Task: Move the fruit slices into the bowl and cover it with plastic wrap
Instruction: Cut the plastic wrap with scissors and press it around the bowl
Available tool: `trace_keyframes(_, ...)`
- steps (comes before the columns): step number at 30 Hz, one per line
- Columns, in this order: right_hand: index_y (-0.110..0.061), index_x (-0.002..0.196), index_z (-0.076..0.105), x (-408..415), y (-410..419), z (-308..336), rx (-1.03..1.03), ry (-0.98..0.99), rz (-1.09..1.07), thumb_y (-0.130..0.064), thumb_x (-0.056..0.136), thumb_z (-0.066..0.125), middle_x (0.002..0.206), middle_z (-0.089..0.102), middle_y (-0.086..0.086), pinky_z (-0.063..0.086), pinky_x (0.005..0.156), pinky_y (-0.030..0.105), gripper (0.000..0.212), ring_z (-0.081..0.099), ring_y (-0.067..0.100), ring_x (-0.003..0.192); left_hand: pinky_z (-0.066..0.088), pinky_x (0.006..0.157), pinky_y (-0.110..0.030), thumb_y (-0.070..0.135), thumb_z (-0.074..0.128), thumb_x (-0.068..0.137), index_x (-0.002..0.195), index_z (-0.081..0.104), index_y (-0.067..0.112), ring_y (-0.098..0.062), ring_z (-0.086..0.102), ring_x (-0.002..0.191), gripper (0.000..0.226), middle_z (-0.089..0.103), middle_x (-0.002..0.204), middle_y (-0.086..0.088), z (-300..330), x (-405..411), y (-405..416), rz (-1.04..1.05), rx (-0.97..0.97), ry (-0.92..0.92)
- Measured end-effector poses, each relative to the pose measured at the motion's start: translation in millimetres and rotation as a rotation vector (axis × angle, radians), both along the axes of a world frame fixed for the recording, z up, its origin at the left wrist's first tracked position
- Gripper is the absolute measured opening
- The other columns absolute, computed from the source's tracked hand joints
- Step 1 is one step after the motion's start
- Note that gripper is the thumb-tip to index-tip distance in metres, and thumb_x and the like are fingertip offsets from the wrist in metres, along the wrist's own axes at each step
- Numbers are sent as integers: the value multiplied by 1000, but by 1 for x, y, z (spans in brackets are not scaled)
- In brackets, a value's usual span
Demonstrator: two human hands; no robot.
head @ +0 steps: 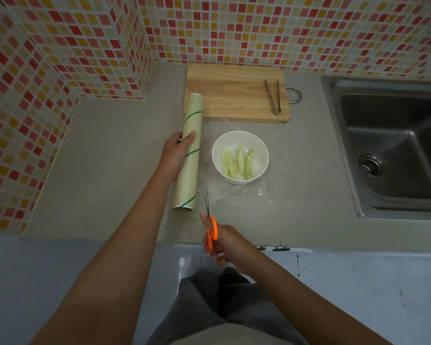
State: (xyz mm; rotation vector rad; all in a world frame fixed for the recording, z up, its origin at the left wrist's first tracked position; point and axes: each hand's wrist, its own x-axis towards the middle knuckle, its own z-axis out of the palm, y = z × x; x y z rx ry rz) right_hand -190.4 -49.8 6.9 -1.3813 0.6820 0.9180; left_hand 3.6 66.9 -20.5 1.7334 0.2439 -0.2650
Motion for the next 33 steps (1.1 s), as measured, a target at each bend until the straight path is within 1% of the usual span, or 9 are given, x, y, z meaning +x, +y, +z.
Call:
trace_keyframes(3, -11, 72, 56, 14, 5, -3, 26, -41, -57, -78, 71, 53, 65, 59, 7, 31, 44, 20, 66, 46, 14, 50, 50, 63, -31, 40, 62, 89, 84, 62, 24, -12, 59, 65, 16, 61, 74, 5, 0, -1, 1, -5, 13, -15)
trace_keyframes(5, -12, 72, 55, 20, 7, -5, 24, -58, -81, -78, 71, 52, 63, 59, 6, 31, 44, 21, 67, 45, 13, 48, 48, 61, -28, 38, 61, 90, 86, 62, 22, -10, 59, 64, 17, 60, 73, 5, 0, -2, 2, -10, 1, -19)
trace_keyframes(10, -11, 72, 56, 27, 10, -10, 14, -82, -114, -79, 71, 51, 61, 61, 6, 31, 44, 20, 68, 45, 14, 47, 47, 62, -28, 37, 60, 91, 95, 63, 15, -13, 58, 67, 23, 60, 77, 2, -2, -2, 1, -13, -7, -12)
trace_keyframes(14, -13, 71, 57, 29, 11, -12, 11, -114, -143, -80, 68, 53, 61, 62, 6, 31, 42, 17, 67, 45, 12, 45, 48, 69, -34, 36, 60, 92, 97, 64, 12, -20, 59, 75, 24, 61, 82, -5, -1, -1, 0, -10, -40, 3)
trace_keyframes(20, -13, 66, 58, 30, 15, -14, -22, -159, -174, -77, 73, 51, 57, 62, 3, 33, 41, 15, 64, 44, 9, 41, 46, 59, -26, 36, 60, 92, 94, 63, 14, -11, 57, 63, 22, 59, 73, 3, 0, 0, 1, -5, -35, -7)
trace_keyframes(25, -13, 66, 57, 30, 16, -14, -27, -182, -173, -78, 72, 51, 58, 62, 3, 33, 42, 16, 65, 43, 9, 41, 45, 54, -22, 37, 60, 92, 87, 62, 18, -9, 57, 61, 20, 59, 72, 4, 0, -2, 2, -14, -38, -4)
trace_keyframes(29, -13, 66, 58, 31, 16, -14, -42, -191, -160, -79, 70, 51, 55, 61, 1, 34, 44, 18, 66, 43, 8, 39, 45, 52, -18, 38, 59, 92, 92, 63, 16, -6, 58, 60, 22, 60, 73, 6, -1, -2, 3, -18, -29, -8)
trace_keyframes(33, -14, 65, 56, 32, 14, -13, -71, -219, -138, -80, 69, 51, 51, 59, -1, 33, 44, 18, 67, 42, 7, 36, 45, 50, -16, 37, 60, 92, 92, 63, 17, -2, 57, 58, 20, 60, 72, 7, -1, -2, 3, -10, -25, -14)
